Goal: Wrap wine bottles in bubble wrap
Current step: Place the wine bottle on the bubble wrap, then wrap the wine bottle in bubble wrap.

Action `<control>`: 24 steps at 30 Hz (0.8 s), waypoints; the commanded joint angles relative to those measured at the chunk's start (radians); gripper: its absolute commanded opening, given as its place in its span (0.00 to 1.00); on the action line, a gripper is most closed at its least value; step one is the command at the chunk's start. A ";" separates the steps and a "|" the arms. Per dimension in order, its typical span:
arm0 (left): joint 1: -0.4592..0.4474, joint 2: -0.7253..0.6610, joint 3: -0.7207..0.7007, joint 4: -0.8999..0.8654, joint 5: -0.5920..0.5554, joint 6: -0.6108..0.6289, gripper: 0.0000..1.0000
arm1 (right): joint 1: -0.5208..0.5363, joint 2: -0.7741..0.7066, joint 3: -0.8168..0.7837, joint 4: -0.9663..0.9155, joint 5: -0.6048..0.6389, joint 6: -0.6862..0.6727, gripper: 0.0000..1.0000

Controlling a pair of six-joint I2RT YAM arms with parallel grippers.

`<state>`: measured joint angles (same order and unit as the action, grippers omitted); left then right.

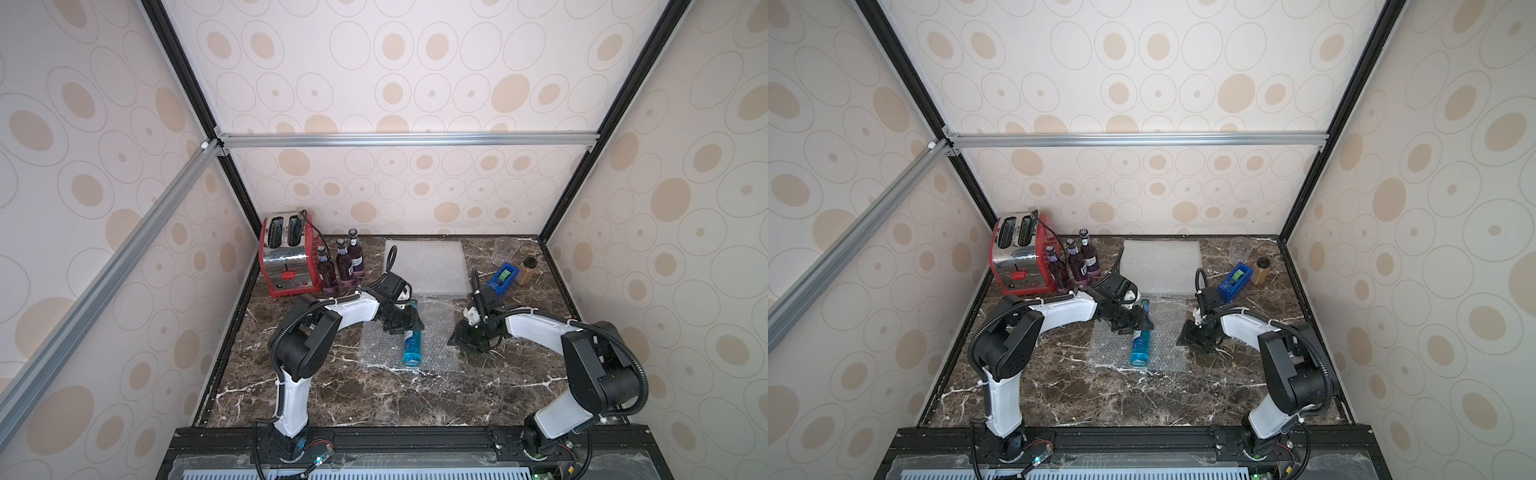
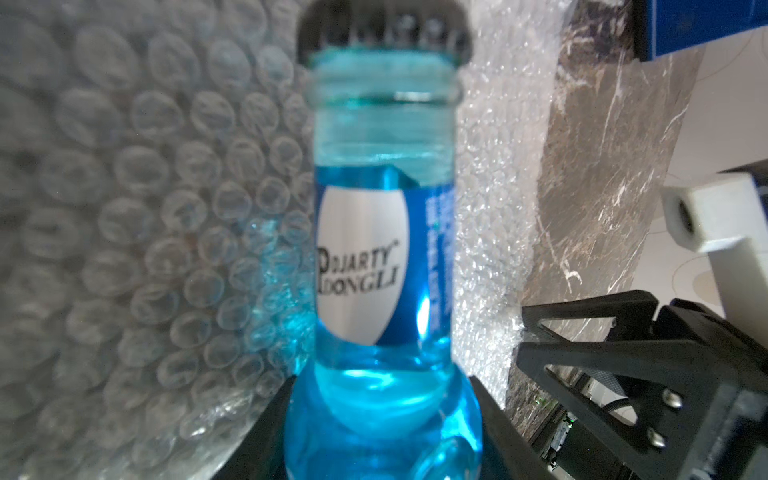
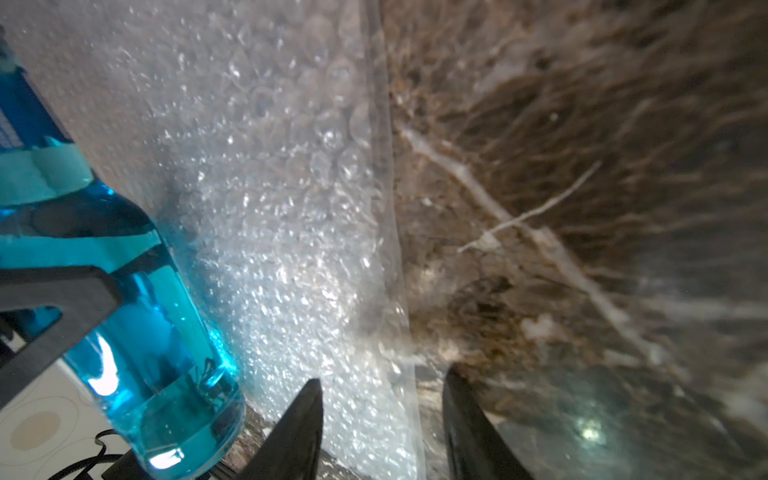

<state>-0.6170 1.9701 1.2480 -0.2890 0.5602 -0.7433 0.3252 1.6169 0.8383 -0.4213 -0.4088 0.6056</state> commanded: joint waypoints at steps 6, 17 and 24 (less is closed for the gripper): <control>0.005 0.008 0.026 -0.007 0.007 0.013 0.55 | 0.002 0.117 -0.019 0.050 -0.049 0.010 0.52; 0.006 -0.014 0.034 -0.020 0.022 0.004 0.72 | 0.016 0.037 -0.018 0.145 -0.200 0.060 0.41; 0.017 -0.050 0.047 -0.032 0.041 0.001 0.82 | 0.048 -0.012 -0.005 0.144 -0.202 0.089 0.41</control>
<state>-0.6147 1.9648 1.2633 -0.2913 0.5934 -0.7433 0.3553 1.6398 0.8345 -0.2707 -0.5968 0.6739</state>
